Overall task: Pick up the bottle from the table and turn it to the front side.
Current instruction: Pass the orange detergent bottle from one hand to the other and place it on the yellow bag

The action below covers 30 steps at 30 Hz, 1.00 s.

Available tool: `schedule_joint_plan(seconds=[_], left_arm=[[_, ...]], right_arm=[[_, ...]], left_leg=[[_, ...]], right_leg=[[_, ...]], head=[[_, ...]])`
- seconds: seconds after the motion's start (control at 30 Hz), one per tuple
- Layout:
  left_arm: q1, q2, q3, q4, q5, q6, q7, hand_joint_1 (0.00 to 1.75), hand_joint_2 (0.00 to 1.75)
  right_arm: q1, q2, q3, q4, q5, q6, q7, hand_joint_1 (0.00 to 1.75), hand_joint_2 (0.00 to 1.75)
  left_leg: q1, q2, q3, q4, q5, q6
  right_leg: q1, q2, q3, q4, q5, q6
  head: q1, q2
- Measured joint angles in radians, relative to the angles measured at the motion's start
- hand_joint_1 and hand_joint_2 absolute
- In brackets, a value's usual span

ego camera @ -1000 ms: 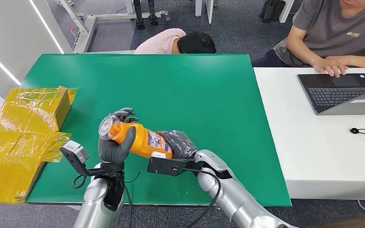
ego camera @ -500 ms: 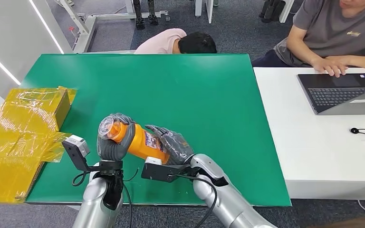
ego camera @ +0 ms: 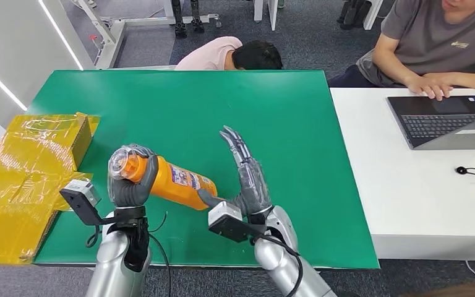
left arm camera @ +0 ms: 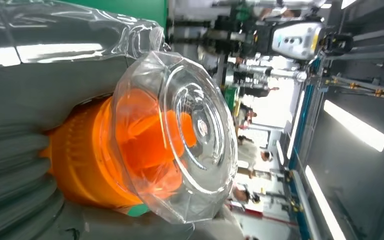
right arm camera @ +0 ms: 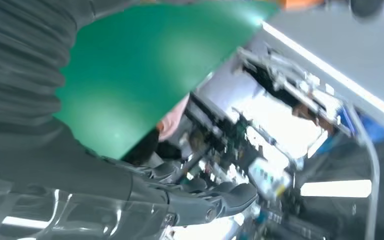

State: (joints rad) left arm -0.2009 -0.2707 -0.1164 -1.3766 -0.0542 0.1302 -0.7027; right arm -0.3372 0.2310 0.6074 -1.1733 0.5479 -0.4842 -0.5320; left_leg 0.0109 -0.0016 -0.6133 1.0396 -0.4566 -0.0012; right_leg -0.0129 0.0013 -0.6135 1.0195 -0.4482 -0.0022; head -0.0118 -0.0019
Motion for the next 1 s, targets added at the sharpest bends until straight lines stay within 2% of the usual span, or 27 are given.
schedule_joint_plan(seconds=[0.13, 0.23, 0.33, 0.43, 0.6, 0.9, 1.0], left_arm=[[-0.008, 0.040, 0.000, -0.066, -0.161, 0.135, 0.006, 1.75, 1.75], [-0.016, 0.072, 0.000, -0.088, -0.325, 0.247, 0.048, 1.75, 1.75], [-0.021, 0.110, 0.000, -0.088, -0.518, 0.401, 0.113, 1.75, 1.75], [-0.037, 0.161, -0.002, -0.072, -0.637, 0.490, 0.163, 1.75, 1.75], [-0.056, 0.210, -0.004, -0.051, -0.670, 0.512, 0.180, 1.75, 1.75], [-0.069, 0.236, -0.008, -0.026, -0.680, 0.515, 0.186, 1.75, 1.75], [-0.075, 0.255, -0.015, -0.014, -0.790, 0.537, 0.253, 1.75, 1.75]], right_arm=[[0.051, -0.008, -0.001, -0.076, -0.052, -0.069, -0.076, 0.00, 1.75], [0.087, -0.014, -0.001, -0.129, -0.055, -0.130, -0.113, 0.00, 1.75], [0.122, -0.019, -0.001, -0.174, -0.053, -0.177, -0.116, 0.00, 1.75], [0.148, -0.025, -0.001, -0.213, -0.049, -0.197, -0.107, 0.00, 1.75], [0.167, -0.034, -0.001, -0.246, -0.047, -0.201, -0.102, 0.00, 1.75], [0.171, -0.038, -0.001, -0.258, -0.047, -0.201, -0.099, 0.00, 1.75], [0.174, -0.039, -0.001, -0.260, -0.044, -0.203, -0.094, 0.00, 1.75]], left_leg=[[0.000, 0.000, 0.000, 0.000, 0.000, 0.000], [0.000, 0.000, 0.000, -0.001, 0.000, 0.000], [0.000, 0.001, 0.000, -0.001, 0.000, 0.000], [0.000, 0.001, 0.000, -0.001, 0.000, 0.000], [0.000, 0.001, 0.000, -0.001, 0.000, 0.000], [0.000, 0.001, 0.000, 0.000, 0.000, 0.000], [0.000, 0.001, 0.000, 0.000, 0.000, 0.000]], right_leg=[[0.000, 0.000, 0.000, 0.000, 0.000, 0.000], [0.000, 0.000, 0.000, 0.000, -0.001, -0.001], [0.000, 0.000, -0.001, 0.000, -0.001, -0.001], [0.000, 0.000, -0.001, 0.000, -0.001, -0.001], [0.000, 0.001, -0.001, 0.000, -0.001, -0.001], [0.000, 0.001, -0.001, 0.000, -0.001, -0.001], [0.000, 0.001, -0.001, 0.000, -0.001, -0.001]], head=[[0.000, 0.000], [0.000, 0.000], [0.000, 0.000], [0.000, 0.000], [0.000, 0.000], [0.000, 0.000], [0.000, 0.000]])
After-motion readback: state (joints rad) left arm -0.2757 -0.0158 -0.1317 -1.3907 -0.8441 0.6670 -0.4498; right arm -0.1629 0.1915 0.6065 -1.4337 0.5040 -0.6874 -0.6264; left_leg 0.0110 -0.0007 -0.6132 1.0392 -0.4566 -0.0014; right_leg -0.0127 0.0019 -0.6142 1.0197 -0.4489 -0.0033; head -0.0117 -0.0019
